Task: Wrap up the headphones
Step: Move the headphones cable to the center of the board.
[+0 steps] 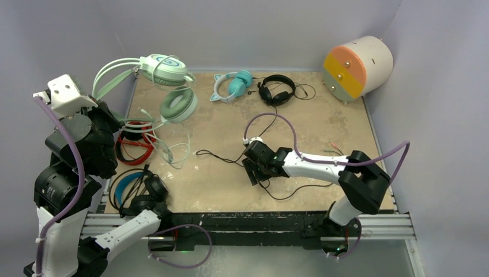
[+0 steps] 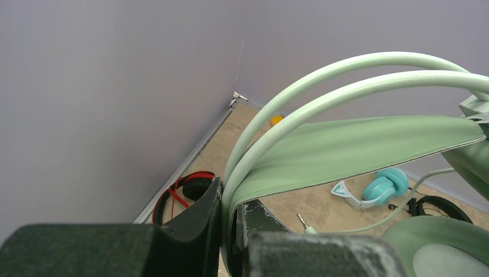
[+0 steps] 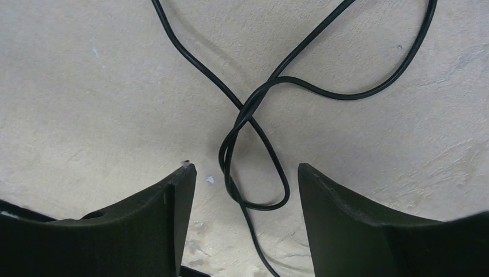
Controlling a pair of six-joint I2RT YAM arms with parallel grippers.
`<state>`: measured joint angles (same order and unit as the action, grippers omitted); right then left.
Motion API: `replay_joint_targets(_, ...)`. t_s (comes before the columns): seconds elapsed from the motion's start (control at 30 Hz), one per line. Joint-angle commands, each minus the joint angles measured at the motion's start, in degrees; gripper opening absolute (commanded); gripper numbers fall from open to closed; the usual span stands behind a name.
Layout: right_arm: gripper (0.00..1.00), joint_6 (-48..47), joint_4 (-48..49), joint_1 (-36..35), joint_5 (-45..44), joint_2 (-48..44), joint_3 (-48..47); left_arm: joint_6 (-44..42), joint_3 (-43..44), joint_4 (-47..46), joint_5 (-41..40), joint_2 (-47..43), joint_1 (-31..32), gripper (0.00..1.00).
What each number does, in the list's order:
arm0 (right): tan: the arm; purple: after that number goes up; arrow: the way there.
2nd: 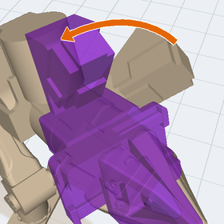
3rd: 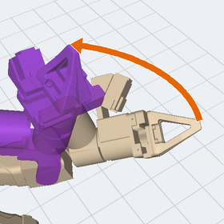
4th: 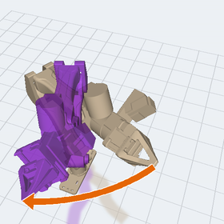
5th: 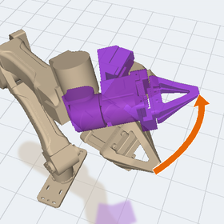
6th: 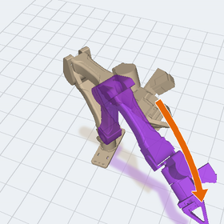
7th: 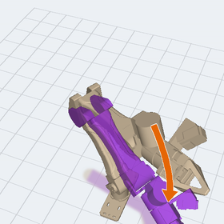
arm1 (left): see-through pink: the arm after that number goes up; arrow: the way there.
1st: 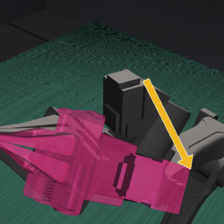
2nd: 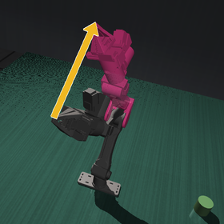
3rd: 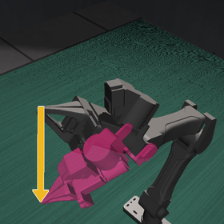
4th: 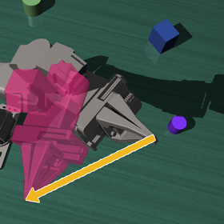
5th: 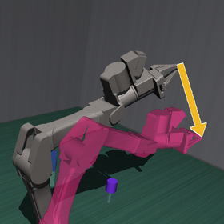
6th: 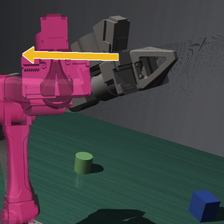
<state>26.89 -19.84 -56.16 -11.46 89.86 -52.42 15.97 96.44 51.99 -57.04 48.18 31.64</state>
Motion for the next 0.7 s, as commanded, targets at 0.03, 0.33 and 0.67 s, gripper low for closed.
replay_joint_targets(0.03, 0.62, 0.89, -0.86, 0.37, -1.47, 2.49, -0.55, 4.07, 0.78, -5.45, 1.05, 0.0, 0.27, 0.0)
replay_joint_targets(0.33, 0.0, 0.15, 2.57, 13.05, 2.69, -2.12, 1.53, 4.0, 0.51, -5.06, 1.66, 0.37, 0.26, 0.0)
replay_joint_targets(0.67, 0.0, 12.43, -8.11, 50.3, -20.61, -37.45, -7.61, 7.72, -1.21, -3.12, 7.0, 2.01, 0.25, 0.0)
